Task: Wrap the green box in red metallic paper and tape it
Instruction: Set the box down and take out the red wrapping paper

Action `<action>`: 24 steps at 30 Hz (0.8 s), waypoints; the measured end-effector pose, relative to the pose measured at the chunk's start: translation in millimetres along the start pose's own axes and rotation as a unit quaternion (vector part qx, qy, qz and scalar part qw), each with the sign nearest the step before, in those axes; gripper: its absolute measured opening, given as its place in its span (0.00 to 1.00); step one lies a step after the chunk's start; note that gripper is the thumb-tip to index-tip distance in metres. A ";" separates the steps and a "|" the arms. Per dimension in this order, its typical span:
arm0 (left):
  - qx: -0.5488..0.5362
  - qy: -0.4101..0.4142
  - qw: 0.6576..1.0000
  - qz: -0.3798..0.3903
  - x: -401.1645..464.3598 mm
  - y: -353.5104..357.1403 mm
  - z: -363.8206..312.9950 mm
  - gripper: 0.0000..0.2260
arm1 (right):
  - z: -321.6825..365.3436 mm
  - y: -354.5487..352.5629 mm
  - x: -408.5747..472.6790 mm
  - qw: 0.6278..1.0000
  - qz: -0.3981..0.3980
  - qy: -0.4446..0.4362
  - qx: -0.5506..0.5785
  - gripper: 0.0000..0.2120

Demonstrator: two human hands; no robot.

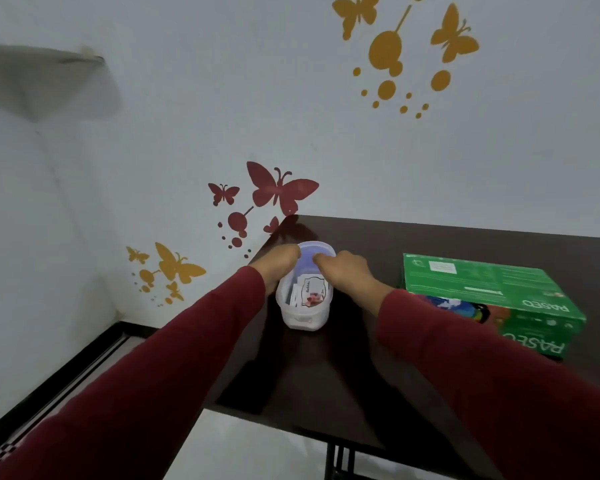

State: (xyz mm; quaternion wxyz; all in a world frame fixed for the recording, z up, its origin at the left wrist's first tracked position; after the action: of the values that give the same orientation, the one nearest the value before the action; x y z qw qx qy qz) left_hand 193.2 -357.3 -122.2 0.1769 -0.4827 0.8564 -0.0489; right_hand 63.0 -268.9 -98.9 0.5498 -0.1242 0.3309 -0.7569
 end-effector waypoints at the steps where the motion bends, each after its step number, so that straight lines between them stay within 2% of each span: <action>1: 0.007 -0.001 1.000 -0.012 6.3 -2.6 -2.4 0.11 | -1.4 -0.7 7.8 1.000 -0.015 0.006 0.013 0.25; 5: -0.002 0.009 0.997 -0.072 44.5 -27.6 -17.2 0.07 | 6.9 3.3 42.0 0.998 -0.023 0.020 0.051 0.23; 9: 0.057 -0.006 0.994 -0.095 78.5 -51.6 -35.4 0.18 | 28.2 9.8 71.0 0.995 0.007 0.017 0.102 0.23; 11: 0.069 0.002 0.993 -0.091 87.6 -57.7 -43.1 0.14 | 29.4 17.3 93.5 0.982 0.035 0.022 0.182 0.24; 13: 0.089 0.006 0.992 -0.083 101.1 -64.1 -46.2 0.08 | 31.2 23.0 106.8 0.960 0.064 0.024 0.272 0.19; 16: 0.093 0.005 0.993 -0.068 111.6 -65.6 -47.5 0.10 | 33.6 20.0 108.1 0.942 0.082 0.017 0.326 0.18; 18: 0.160 -0.002 0.984 -0.084 104.9 -65.6 -54.7 0.14 | 30.0 12.1 104.4 0.961 0.077 0.009 0.266 0.15; 21: 0.266 0.065 0.943 -0.191 71.6 -65.6 -86.1 0.17 | 33.3 -16.7 78.9 0.997 0.040 -0.010 0.063 0.03; 24: 0.271 0.193 0.920 -0.209 51.4 -41.6 -116.4 0.11 | 40.9 -50.9 29.9 0.997 0.027 -0.054 -0.054 0.10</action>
State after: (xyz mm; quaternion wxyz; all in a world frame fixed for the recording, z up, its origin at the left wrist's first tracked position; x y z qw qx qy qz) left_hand 161.9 -432.8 -16.2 0.1184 -0.5659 0.7073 -0.4069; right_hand 36.5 -302.2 -41.0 0.5799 -0.1856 0.3441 -0.7148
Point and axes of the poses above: each hand's wrist, its own x-axis towards the middle knuckle, its own y-axis out of the palm, z = x × y, the point moved 8 cm from there along x, towards the middle knuckle, and after that the axes turned 7 degrees about z, right-handed, at the moved point
